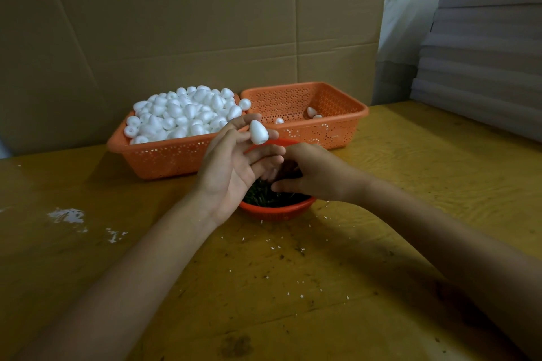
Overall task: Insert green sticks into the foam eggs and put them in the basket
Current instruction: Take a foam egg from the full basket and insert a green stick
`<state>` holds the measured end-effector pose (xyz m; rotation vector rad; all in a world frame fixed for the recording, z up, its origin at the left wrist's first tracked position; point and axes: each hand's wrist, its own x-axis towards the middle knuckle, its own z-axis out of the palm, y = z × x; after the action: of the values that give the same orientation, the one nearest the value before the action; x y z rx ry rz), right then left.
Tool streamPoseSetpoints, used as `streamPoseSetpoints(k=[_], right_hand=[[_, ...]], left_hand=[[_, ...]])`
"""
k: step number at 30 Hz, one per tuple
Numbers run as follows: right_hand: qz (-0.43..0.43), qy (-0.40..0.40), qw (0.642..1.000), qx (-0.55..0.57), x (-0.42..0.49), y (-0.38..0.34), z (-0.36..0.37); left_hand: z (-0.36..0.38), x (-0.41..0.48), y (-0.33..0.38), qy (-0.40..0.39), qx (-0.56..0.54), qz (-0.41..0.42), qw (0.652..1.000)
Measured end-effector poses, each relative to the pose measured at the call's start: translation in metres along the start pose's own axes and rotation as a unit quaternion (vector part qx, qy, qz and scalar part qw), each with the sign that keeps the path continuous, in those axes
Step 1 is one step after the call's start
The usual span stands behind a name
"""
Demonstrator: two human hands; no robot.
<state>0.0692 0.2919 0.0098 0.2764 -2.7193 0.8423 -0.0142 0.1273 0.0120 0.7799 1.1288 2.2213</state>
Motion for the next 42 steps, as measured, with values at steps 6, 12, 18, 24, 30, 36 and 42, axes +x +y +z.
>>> streamPoseSetpoints(k=[6, 12, 18, 24, 30, 36, 42], right_hand=[[0.012, 0.003, 0.999, 0.042, 0.001, 0.002, -0.005], [0.044, 0.049, 0.973, 0.221, -0.001, 0.005, -0.009], [0.065, 0.049, 0.950, 0.303, -0.002, 0.009, -0.012], [0.037, -0.034, 0.995, 0.082, 0.001, 0.004, -0.011], [0.021, -0.085, 0.996, 0.021, 0.000, -0.003, -0.005], [0.022, -0.064, 0.996, 0.050, 0.002, 0.001, -0.002], [0.022, -0.016, 0.991, 0.130, 0.003, 0.005, -0.007]], left_hand=[[-0.001, 0.002, -0.002, 0.015, 0.013, 0.018, 1.000], [0.001, 0.001, -0.003, 0.063, 0.033, 0.077, 0.995], [0.002, -0.002, -0.011, 0.085, 0.229, 0.200, 0.949], [-0.012, -0.005, -0.026, 0.101, 0.359, 0.229, 0.899], [-0.018, -0.004, -0.035, 0.102, 0.415, 0.240, 0.871], [-0.018, -0.004, -0.037, 0.095, 0.435, 0.253, 0.859], [-0.018, -0.004, -0.036, 0.110, 0.403, 0.245, 0.875]])
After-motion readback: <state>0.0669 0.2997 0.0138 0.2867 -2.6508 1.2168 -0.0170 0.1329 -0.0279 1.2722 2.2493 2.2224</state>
